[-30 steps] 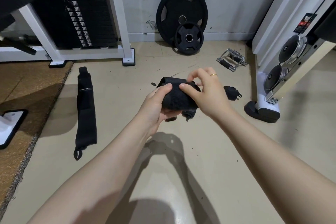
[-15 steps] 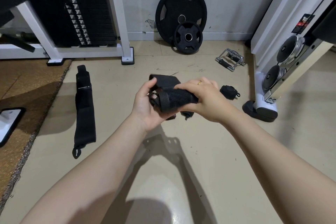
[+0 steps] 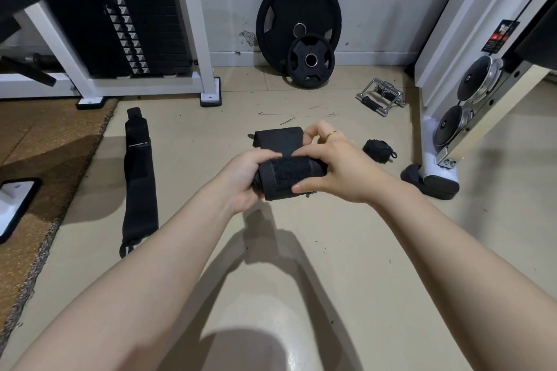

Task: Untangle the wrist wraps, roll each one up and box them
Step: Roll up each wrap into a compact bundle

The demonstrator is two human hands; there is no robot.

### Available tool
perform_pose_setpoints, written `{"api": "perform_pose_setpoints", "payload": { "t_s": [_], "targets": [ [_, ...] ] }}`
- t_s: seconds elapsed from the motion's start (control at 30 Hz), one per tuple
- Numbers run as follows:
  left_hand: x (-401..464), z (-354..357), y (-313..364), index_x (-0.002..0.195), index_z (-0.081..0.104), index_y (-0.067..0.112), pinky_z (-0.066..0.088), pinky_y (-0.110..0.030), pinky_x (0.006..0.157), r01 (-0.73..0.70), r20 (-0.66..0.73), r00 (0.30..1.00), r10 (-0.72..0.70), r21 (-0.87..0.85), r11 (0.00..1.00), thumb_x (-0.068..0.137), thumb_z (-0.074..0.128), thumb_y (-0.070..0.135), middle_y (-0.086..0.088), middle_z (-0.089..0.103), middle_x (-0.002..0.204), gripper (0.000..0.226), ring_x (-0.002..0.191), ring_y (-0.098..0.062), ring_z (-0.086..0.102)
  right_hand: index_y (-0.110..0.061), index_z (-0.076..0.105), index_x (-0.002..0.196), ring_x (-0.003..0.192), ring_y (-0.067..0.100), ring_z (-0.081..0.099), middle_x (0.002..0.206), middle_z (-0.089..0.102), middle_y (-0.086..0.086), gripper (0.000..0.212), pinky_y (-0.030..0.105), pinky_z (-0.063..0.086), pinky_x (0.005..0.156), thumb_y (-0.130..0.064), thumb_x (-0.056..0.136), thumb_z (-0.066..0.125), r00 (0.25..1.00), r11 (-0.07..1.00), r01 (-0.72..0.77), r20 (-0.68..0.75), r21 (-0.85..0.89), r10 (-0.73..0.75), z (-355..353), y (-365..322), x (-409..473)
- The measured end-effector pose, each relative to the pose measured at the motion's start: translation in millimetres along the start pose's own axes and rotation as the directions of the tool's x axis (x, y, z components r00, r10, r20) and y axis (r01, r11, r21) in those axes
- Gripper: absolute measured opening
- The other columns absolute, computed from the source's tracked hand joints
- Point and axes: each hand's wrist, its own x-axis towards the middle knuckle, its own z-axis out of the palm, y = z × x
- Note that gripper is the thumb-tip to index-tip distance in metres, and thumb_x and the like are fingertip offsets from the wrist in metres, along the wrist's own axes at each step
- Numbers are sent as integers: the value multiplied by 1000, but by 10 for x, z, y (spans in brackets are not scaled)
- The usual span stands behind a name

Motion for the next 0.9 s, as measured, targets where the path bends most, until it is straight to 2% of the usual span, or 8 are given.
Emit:
{"api": "perform_pose_setpoints", "payload": {
  "t_s": [0.17,0.23,0.3,0.47,0.6,0.67,0.77,0.9],
  "targets": [
    [-41,-16,-63,121,59,4,43,-52,99,-53,57,997,51,34,998,92,38,-6,-22,63,112,37,93,-33,60,-25,62,105,99,22,50,101,59,-2,33,30,47,83,-33,76,76,987,987,-100,140,127,82,-106,-32,2],
    [-57,-1,-92,120,60,8,49,-49,94,-80,57,995,80,-5,997,94,38,-1,-19,65,112,35,94,-32,63,-17,53,102,78,23,57,94,59,6,34,39,50,70,-24,77,76,984,931,-167,111,324,138,-140,-50,-3],
    [-91,46,-113,116,62,10,53,-43,86,-77,52,995,80,-62,995,97,36,8,-15,68,108,32,91,-27,66,-12,47,97,59,9,50,82,55,4,31,27,44,56,-18,81,73,979,867,-202,96,455,178,-178,-39,6],
    [-119,90,-154,115,63,14,57,-44,84,-89,131,986,102,-100,991,78,55,52,-11,72,105,54,93,-26,69,-12,50,85,46,-2,44,64,51,-6,26,12,31,42,-25,83,72,950,853,-293,29,432,312,-171,2,55],
    [-88,111,-232,108,61,20,59,-41,79,-153,136,979,149,24,988,74,70,24,-2,74,91,35,89,-23,68,-4,59,83,57,12,51,71,59,1,39,23,35,50,-38,75,78,900,824,-396,-9,404,437,-135,23,86],
    [-76,112,-202,112,59,19,58,-46,77,-198,135,972,193,20,980,73,64,19,-5,72,96,39,88,-25,68,-6,60,85,59,10,59,73,64,1,31,21,46,54,-32,76,77,866,685,-456,104,568,489,-151,-11,57],
    [-90,117,-110,115,58,17,57,-42,68,-251,189,954,233,77,965,73,59,19,-7,69,103,42,88,-25,68,-11,64,99,76,15,67,88,71,4,37,30,51,80,-29,68,74,810,329,-536,364,777,460,-117,10,-13],
    [-133,146,-60,104,61,23,57,-35,62,-229,230,958,173,246,942,71,63,19,4,71,92,34,80,-15,69,-9,67,96,80,21,70,88,73,9,30,32,59,73,-20,68,65,893,110,-329,271,938,359,-98,18,2]
  ]
}}
